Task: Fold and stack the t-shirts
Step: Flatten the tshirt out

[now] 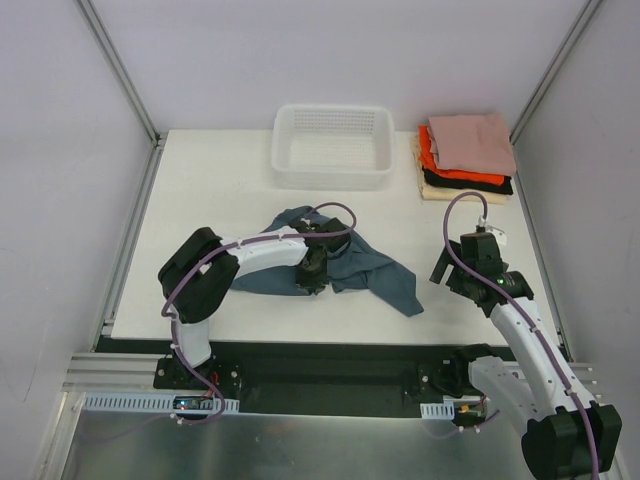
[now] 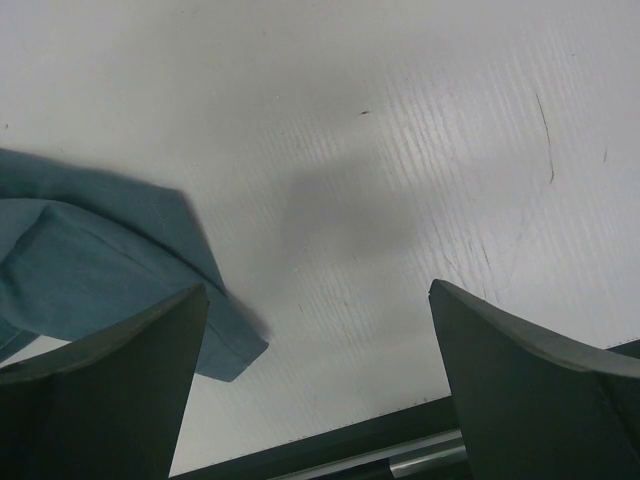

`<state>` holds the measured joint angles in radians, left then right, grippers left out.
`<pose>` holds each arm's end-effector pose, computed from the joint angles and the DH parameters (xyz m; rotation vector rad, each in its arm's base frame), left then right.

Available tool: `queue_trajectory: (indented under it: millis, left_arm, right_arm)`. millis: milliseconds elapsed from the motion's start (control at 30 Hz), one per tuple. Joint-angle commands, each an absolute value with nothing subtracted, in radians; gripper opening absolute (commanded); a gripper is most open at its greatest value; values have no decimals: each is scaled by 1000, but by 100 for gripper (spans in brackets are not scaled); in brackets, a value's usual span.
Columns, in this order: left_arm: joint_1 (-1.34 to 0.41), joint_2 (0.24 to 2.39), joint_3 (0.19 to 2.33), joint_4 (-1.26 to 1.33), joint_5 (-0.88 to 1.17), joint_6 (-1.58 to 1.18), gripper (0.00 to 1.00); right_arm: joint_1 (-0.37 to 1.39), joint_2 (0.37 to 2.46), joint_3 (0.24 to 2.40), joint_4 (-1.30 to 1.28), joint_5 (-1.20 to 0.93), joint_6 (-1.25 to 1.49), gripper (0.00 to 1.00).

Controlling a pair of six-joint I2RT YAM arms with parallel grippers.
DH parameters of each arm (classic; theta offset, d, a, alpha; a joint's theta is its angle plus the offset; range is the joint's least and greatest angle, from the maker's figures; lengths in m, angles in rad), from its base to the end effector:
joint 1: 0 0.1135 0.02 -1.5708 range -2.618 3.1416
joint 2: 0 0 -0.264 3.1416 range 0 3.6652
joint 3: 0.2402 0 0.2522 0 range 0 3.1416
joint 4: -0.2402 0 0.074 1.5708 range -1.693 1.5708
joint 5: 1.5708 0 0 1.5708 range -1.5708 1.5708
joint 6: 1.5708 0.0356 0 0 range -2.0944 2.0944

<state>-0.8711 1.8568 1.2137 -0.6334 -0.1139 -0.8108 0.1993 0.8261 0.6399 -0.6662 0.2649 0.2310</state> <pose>0.2338 -0.2714 0.1632 0.0619 2.8534 -0.2068 0.1628 0.0234 0.2397 0.1571 2.3823 -0.1192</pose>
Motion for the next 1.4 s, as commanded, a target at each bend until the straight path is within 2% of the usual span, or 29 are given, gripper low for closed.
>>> queue_trajectory:
  millis: [0,100,200,367,733,867,1100,1367]
  left_arm:
    - [-877,1904,1230,-744,-212,-903,20]
    - [-877,1936,1252,-773,-226,-917,15]
    - [-877,1947,1266,-784,-222,-916,0]
    - [-871,1888,1255,-798,-267,-907,0]
    - [-821,1430,1089,-804,-413,-882,0]
    - [-776,1263,1025,-808,-469,-893,0]
    - [-683,1146,942,-810,-472,-891,0]
    - [-672,1126,914,-810,-471,-890,0]
  right_arm:
    - [190,827,635,-650,278,225,96]
    - [190,825,634,-649,276,222,97]
    - [187,824,632,-644,278,219,96]
    - [187,827,634,-646,241,207,97]
    - [199,923,577,-680,-92,301,99]
    - [219,943,537,-684,-111,334,92]
    - [248,997,508,-608,-81,410,69]
    - [281,1094,512,-520,-92,443,58]
